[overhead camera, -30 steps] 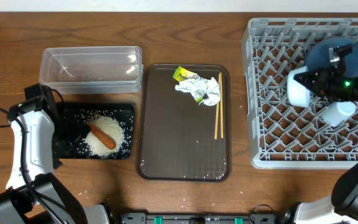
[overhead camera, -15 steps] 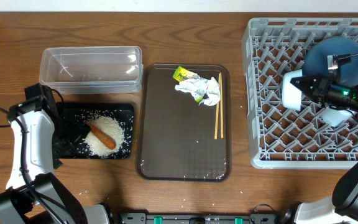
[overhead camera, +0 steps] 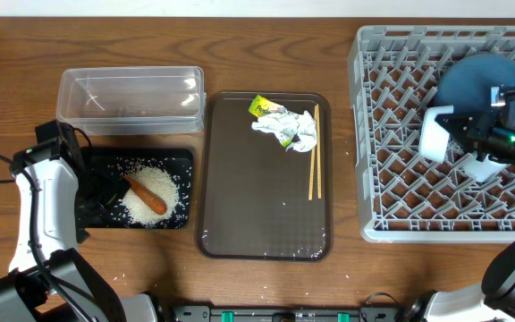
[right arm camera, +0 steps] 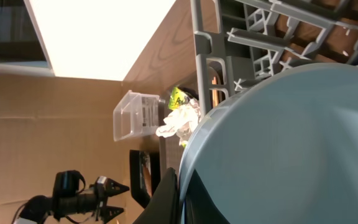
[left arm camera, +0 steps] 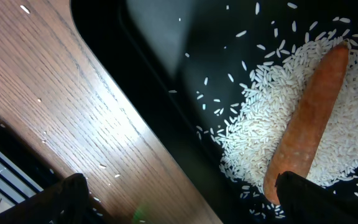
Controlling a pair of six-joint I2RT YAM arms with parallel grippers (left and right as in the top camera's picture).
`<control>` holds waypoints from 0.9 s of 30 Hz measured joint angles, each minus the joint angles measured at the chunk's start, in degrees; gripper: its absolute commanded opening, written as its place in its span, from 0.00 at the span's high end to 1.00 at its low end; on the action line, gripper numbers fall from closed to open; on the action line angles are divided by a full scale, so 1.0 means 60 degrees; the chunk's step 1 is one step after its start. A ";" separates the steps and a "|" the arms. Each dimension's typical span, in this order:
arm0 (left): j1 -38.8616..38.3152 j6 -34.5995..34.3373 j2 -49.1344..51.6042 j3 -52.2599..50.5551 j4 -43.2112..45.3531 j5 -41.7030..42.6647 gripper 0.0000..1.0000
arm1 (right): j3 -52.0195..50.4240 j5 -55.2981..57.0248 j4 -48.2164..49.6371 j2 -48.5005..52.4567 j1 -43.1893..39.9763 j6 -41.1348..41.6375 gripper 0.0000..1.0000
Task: Sort waste into correct bins and load items into the dishwasher rack
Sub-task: 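Lower the light blue bowl into the rack and open the right gripper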
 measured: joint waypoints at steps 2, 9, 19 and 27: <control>0.0000 0.0000 0.0000 0.0000 -0.0004 0.0000 0.01 | 0.0000 0.0029 -0.0018 0.0000 -0.0055 0.0000 0.99; 0.0000 0.0000 0.0000 0.0000 -0.0004 0.0000 0.01 | 0.0000 0.0040 -0.0069 0.0000 -0.0066 0.0124 0.99; 0.0000 0.0000 0.0000 0.0000 -0.0004 0.0000 0.01 | 0.0000 0.1064 -0.0546 -0.0437 -0.0106 0.0710 0.89; 0.0000 0.0000 0.0000 0.0000 0.0000 0.0000 0.01 | -0.0015 0.3104 -0.1086 -0.2120 -0.0146 0.1406 0.30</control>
